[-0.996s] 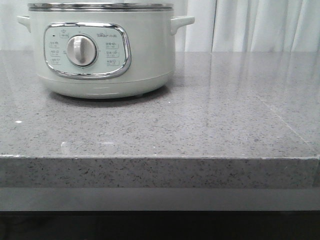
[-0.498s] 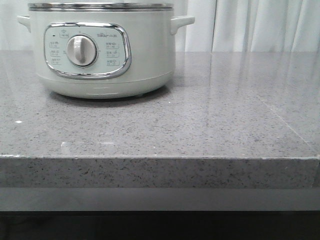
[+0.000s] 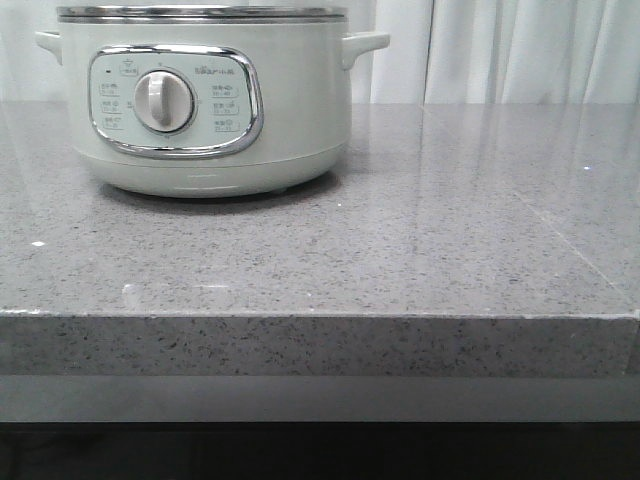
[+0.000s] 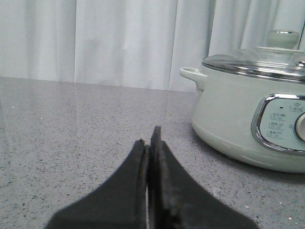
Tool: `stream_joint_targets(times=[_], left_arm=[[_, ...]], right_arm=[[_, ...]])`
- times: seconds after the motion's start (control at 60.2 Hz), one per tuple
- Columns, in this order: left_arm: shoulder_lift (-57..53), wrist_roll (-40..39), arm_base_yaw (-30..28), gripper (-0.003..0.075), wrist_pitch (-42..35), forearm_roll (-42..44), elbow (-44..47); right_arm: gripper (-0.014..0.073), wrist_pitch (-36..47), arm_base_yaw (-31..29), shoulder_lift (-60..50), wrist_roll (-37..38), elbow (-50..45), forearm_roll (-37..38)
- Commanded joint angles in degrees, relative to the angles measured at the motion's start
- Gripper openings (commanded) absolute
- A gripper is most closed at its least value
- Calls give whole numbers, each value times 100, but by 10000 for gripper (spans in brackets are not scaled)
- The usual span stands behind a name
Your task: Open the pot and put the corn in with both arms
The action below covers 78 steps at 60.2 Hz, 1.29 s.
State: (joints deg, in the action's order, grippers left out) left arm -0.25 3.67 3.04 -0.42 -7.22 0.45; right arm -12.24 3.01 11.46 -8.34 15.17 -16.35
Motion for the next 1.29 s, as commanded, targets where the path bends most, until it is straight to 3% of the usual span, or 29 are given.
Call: stream_joint_targets(times=[0.0,0.415,0.896,1.046,1.145,1.278], left_arm=[[-107,-6,2,-20,-494,-48,22],[-107,-6,2,-20,-494,-48,22],[-107,-6,2,-20,-494,-48,22],[-107,-6,2,-20,-494,-48,22],[-107,-6,2,-20,-494,-48,22],[-107,-6,2,-20,-494,-48,22]], right_arm=[[-68,665,-173,-321,-10,-272,36],[-68,789,-215,-1342,-10,-1677,36],[-68,668,-221,-1336,-10,-1673,44],[-68,1135,-221,-1342,4,-1673,75],[-68,1443,-221,-1342,283,-1673,662],[-68,1590,-227,-1342,1418,-1673,1635]])
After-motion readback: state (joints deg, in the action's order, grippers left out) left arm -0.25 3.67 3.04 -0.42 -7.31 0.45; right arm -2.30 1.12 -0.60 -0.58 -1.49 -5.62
